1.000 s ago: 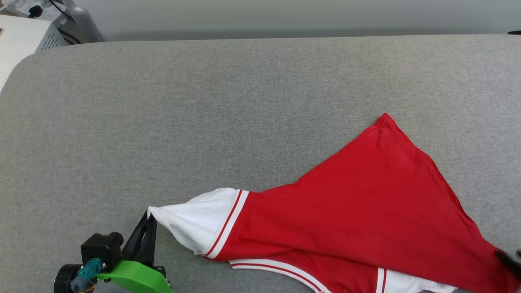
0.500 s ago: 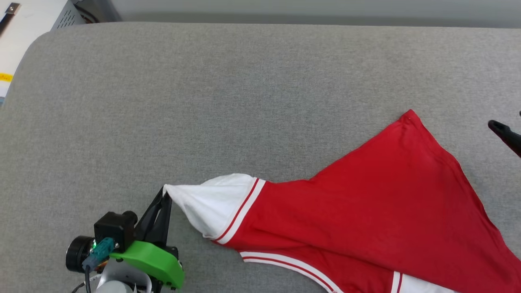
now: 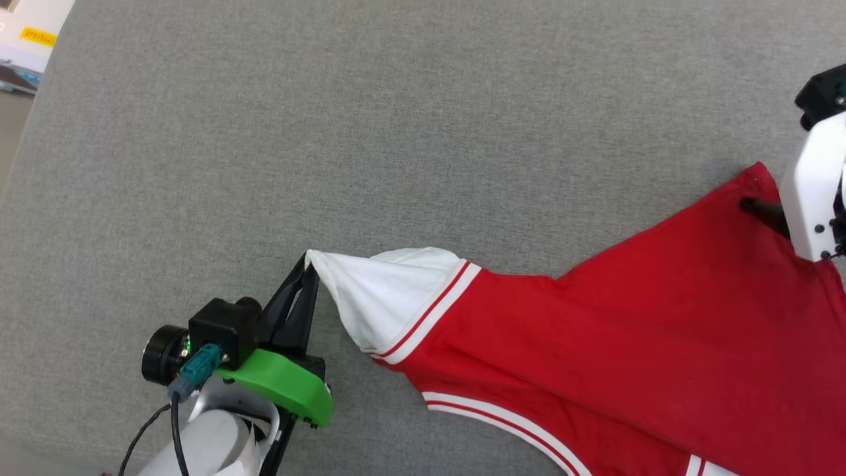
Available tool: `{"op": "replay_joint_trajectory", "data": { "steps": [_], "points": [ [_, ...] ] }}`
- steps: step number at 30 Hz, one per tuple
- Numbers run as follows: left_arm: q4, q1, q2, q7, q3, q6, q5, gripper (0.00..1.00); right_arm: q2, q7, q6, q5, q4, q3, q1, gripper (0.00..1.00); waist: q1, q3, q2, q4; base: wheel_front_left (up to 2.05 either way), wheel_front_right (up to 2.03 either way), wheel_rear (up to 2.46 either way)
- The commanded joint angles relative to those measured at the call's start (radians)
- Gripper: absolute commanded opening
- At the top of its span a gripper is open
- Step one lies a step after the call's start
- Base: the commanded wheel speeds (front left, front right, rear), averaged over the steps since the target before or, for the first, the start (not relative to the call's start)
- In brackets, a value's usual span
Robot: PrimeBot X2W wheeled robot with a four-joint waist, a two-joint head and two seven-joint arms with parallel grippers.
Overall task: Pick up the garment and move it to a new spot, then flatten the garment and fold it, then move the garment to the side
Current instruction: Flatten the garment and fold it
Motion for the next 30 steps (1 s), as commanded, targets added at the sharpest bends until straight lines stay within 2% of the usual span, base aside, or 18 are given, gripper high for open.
{"op": "replay_joint_trajectory", "data": {
  "steps": [1,6,7,8,10,11,12,19,24,30],
  "points": [
    [0.009,-0.025,-0.007,-0.011,0.002,-0.007,0.007,0.0,0.003,-0.013,-0.001,-0.013,0.03,0.03,-0.013,1.0,0.0,0.044,0.0,0.036,0.0,0.0,0.0],
    [0.041,-0.037,-0.019,-0.023,0.005,-0.017,0.003,0.0,0.003,-0.054,-0.001,0.027,0.11,0.157,0.026,1.0,0.0,0.049,0.0,0.033,0.0,0.0,0.0],
    [0.045,-0.035,-0.018,-0.024,0.007,-0.017,0.002,0.0,0.003,-0.063,-0.001,0.042,0.115,0.164,0.029,0.82,0.0,0.046,0.0,0.029,0.0,0.0,0.0],
    [0.051,-0.032,-0.018,-0.026,0.009,-0.018,0.0,0.0,-0.001,-0.081,-0.001,0.052,0.119,0.17,0.028,0.0,0.0,0.04,0.0,0.023,0.0,0.0,0.0],
    [0.061,-0.03,-0.018,-0.029,0.01,-0.022,-0.003,0.0,-0.015,-0.119,-0.001,0.063,0.115,0.184,0.022,0.0,0.0,0.025,0.0,0.016,0.0,0.0,0.0],
    [0.073,-0.025,-0.014,-0.033,0.016,-0.024,-0.005,0.0,-0.022,-0.214,-0.001,0.093,0.098,0.171,0.006,0.0,0.0,-0.007,0.0,-0.002,0.0,0.0,0.0],
    [0.077,-0.023,-0.01,-0.035,0.018,-0.024,-0.004,0.0,-0.025,-0.261,-0.001,0.1,0.085,0.162,-0.001,0.0,0.0,-0.023,0.0,-0.009,0.0,0.0,0.0],
    [0.058,-0.053,0.032,-0.038,0.041,-0.026,0.017,0.0,-0.045,-0.518,-0.001,0.136,0.023,0.081,-0.006,0.0,0.0,-0.122,0.0,-0.051,0.0,0.0,0.0],
    [0.024,-0.151,0.063,-0.011,0.061,-0.04,0.037,0.0,-0.053,-0.612,-0.001,0.13,-0.043,0.04,0.004,0.0,0.0,-0.167,0.0,-0.085,0.0,0.0,0.0],
    [-0.013,-0.343,0.095,0.065,0.067,-0.073,0.083,0.0,-0.028,-0.661,-0.001,0.085,-0.111,-0.017,-0.025,0.0,0.0,-0.166,0.0,-0.122,0.0,0.0,0.0]
  ]
}}
